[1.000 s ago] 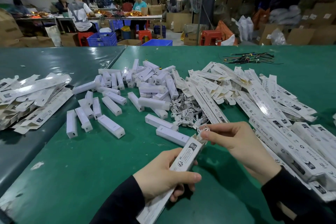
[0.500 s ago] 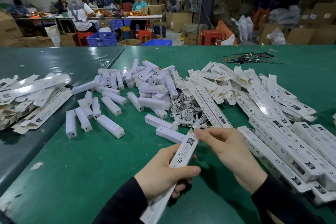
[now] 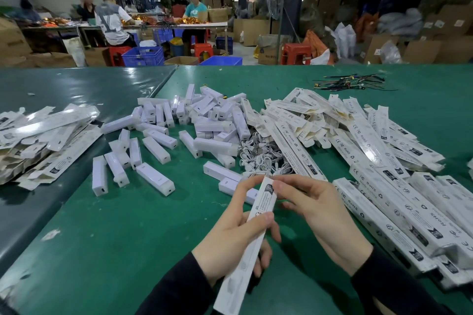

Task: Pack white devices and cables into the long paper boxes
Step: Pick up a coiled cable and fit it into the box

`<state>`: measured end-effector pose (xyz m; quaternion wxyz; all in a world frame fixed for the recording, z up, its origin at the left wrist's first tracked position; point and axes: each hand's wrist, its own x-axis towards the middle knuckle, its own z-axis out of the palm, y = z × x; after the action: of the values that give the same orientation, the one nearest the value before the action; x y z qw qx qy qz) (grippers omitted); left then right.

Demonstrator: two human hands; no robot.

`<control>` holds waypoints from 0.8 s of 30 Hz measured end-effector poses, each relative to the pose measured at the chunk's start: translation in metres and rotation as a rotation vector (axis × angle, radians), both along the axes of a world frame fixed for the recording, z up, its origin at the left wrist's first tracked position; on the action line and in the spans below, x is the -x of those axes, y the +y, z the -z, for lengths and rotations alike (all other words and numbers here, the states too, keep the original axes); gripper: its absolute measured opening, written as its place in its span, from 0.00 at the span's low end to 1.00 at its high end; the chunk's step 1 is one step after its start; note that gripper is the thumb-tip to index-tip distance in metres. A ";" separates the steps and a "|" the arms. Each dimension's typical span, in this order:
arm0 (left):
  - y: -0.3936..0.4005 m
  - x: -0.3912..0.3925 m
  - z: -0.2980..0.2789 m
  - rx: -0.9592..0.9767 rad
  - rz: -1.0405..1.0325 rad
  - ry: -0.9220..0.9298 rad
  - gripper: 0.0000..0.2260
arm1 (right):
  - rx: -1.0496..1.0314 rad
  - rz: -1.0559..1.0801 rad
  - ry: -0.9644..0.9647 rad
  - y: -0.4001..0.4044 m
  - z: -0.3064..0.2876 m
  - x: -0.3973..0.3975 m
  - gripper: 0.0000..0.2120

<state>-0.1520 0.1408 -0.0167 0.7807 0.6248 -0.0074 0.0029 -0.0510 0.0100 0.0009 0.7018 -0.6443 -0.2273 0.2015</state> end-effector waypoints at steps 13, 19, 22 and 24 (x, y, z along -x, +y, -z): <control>-0.005 0.001 0.000 0.024 -0.019 -0.033 0.16 | -0.157 -0.050 0.224 0.002 -0.003 0.003 0.13; -0.005 0.002 0.002 0.023 -0.012 -0.023 0.12 | -0.144 -0.108 0.284 0.000 -0.008 0.003 0.10; -0.005 0.001 0.002 0.024 -0.039 -0.033 0.11 | -0.164 -0.053 0.406 0.003 -0.008 0.003 0.18; -0.005 0.001 0.002 0.030 -0.046 -0.036 0.10 | -0.134 -0.035 0.489 0.003 -0.009 0.003 0.18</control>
<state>-0.1533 0.1353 -0.0185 0.7894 0.6130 -0.0072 0.0322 -0.0540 0.0135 0.0103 0.7735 -0.5245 -0.0747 0.3478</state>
